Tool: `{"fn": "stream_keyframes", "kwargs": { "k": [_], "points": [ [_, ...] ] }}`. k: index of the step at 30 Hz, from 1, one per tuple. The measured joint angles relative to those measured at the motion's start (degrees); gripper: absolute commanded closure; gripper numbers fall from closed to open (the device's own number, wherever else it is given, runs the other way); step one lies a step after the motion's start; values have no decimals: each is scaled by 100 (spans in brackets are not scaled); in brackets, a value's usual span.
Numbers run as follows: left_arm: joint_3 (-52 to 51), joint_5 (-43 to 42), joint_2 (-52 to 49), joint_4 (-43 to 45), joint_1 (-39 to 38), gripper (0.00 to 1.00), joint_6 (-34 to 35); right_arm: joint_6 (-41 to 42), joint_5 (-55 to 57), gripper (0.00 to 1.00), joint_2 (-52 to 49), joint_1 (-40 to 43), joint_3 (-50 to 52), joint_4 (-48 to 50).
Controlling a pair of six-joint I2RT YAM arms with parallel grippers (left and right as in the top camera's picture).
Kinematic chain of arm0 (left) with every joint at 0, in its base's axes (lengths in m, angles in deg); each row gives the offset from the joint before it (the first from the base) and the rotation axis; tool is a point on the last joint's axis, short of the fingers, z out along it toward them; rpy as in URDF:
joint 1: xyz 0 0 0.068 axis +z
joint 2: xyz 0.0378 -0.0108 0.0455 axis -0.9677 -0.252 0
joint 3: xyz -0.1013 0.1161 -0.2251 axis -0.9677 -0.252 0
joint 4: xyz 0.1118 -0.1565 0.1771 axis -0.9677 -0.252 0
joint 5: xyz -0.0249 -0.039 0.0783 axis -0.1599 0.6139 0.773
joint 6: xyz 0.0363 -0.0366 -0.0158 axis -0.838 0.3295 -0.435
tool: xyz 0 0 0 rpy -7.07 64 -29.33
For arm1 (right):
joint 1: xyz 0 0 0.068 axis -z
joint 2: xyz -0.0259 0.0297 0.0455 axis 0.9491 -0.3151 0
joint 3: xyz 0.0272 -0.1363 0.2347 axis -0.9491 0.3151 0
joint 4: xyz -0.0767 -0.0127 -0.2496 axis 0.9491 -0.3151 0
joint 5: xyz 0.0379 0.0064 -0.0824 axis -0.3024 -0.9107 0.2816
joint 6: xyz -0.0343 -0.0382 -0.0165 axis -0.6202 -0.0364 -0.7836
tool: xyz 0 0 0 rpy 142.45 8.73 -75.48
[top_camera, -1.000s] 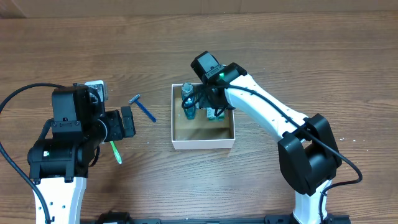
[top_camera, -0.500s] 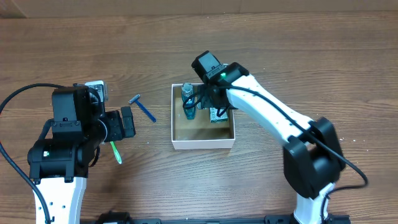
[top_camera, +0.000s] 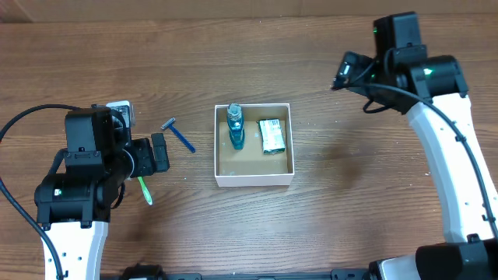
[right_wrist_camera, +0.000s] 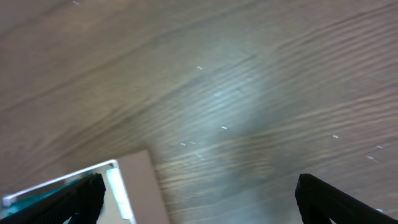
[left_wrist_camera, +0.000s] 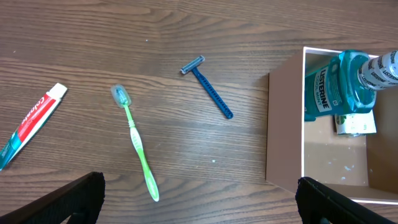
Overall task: Pack container
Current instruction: 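Release the soap package and raise the right gripper away, then grasp the blue razor with the left gripper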
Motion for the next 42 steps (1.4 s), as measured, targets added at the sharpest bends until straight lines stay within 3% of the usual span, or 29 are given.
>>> {"fn": "stream_keyframes", "kwargs": {
  "k": [5,15,32,36,42],
  "points": [
    [0,0,0,0,0,0,0,-164,28,0,2,9,85,-229],
    [0,0,0,-42,0,0,0,-361,-76,0,656,57,1698,-83],
    [0,4,-11,-39,0,0,13,-498,-92,0,892,57,1722,31],
    [24,85,-638,52,0,0,463,-498,-90,0,892,57,1722,66],
    [33,76,-2459,761,0,0,1054,-516,-133,0,892,57,1722,63]
  ]
}}
